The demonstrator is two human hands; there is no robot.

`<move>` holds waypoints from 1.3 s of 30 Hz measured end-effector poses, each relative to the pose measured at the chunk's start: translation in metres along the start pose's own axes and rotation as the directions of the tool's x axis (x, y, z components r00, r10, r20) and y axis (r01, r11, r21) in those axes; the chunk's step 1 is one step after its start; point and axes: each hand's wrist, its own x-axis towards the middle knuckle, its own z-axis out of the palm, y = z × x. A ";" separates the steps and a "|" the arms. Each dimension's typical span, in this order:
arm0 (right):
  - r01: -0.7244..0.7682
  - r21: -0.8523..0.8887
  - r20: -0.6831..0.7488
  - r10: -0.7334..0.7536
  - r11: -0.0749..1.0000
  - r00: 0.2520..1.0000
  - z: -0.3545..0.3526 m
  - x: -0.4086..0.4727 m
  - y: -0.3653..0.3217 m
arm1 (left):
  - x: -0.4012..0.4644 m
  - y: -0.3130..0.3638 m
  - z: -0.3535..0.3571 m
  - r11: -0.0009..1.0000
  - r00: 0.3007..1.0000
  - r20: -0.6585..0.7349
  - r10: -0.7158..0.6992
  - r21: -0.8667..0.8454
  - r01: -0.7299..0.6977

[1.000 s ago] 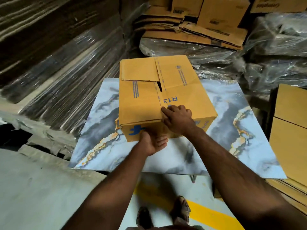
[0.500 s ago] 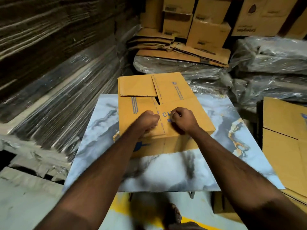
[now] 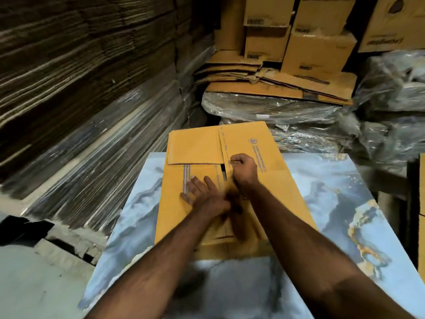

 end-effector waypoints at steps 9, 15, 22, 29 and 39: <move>0.221 -0.643 0.020 -0.273 0.733 0.962 -0.013 0.006 0.041 | 0.000 0.013 -0.029 0.993 0.993 -0.025 0.115 0.000 -0.115; 0.299 -0.732 0.081 -0.357 0.613 0.930 -0.060 0.018 0.057 | -0.009 0.036 -0.055 0.959 0.940 -0.233 0.250 -0.078 -0.274; 0.629 -0.758 0.628 -0.067 0.171 0.775 -0.060 0.001 0.045 | -0.008 0.036 -0.071 0.923 0.883 -0.355 0.306 -0.115 -0.366; 0.573 -0.721 0.571 -0.133 0.389 0.810 -0.077 -0.011 0.011 | 0.008 0.023 -0.093 0.783 0.915 -0.401 0.052 -0.552 -0.286; 0.500 -0.743 0.491 -0.146 0.444 0.859 -0.097 -0.034 0.020 | -0.015 0.029 -0.079 0.776 0.849 -0.251 0.464 -0.348 -0.527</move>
